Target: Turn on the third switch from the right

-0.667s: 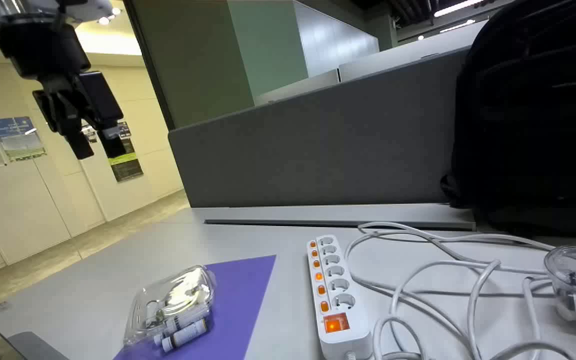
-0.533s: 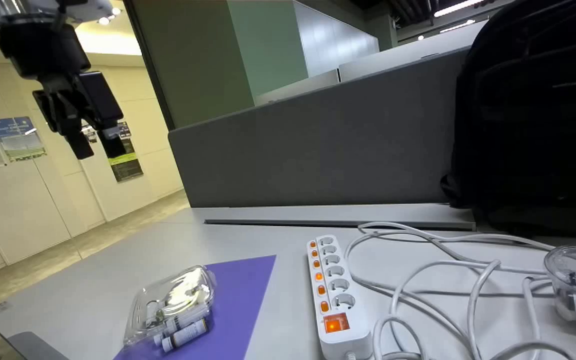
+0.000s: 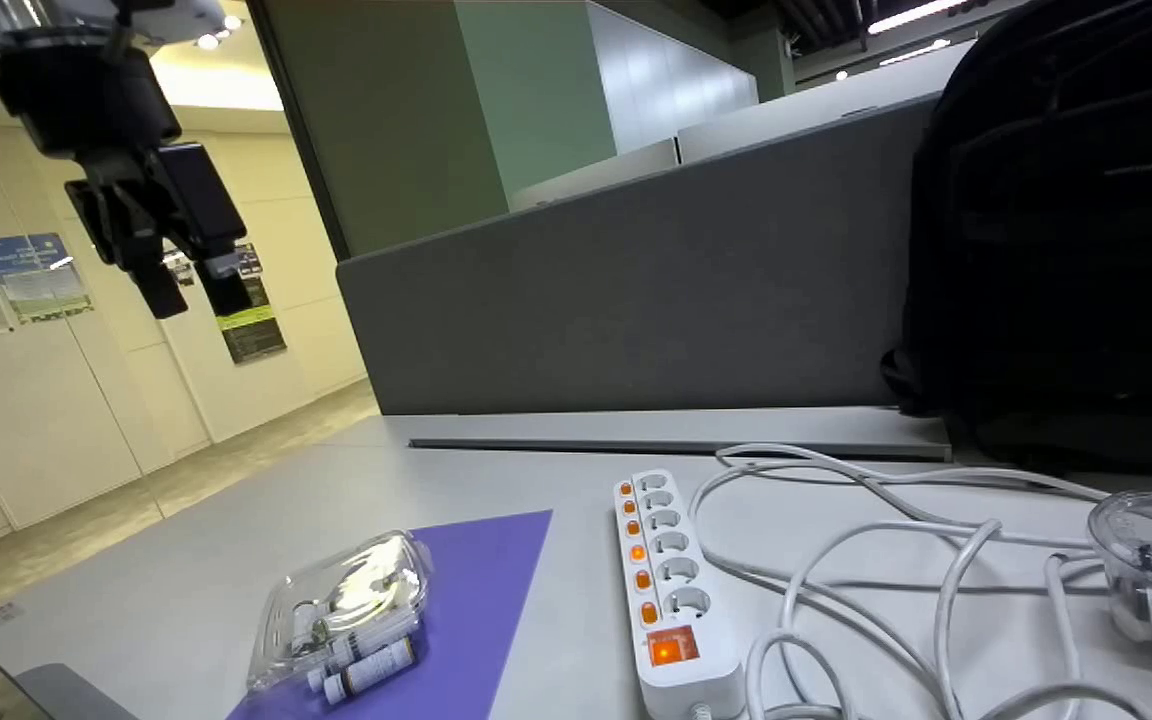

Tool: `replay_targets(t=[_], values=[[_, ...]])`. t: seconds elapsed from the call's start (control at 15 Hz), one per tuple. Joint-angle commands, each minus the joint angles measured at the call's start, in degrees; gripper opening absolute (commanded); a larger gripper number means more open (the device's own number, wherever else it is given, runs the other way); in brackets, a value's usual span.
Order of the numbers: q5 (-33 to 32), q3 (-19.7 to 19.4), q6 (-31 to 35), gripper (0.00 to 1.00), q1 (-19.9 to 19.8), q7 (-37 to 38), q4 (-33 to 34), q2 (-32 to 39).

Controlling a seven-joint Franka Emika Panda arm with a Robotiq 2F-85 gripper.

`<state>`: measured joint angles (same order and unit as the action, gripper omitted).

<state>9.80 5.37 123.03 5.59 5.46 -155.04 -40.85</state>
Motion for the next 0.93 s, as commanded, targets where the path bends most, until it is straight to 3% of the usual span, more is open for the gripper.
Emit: replay_targets(t=[0.0,0.33,0.87], values=[[-0.1,-0.1,-0.2,1.0,0.1,0.1,0.1,0.0],[-0.4,-1.0,8.7,1.0,-2.8,1.7,-2.0,1.0],[-3.4,-3.7,24.3,1.0,-11.4,3.5,-1.5,17.3]])
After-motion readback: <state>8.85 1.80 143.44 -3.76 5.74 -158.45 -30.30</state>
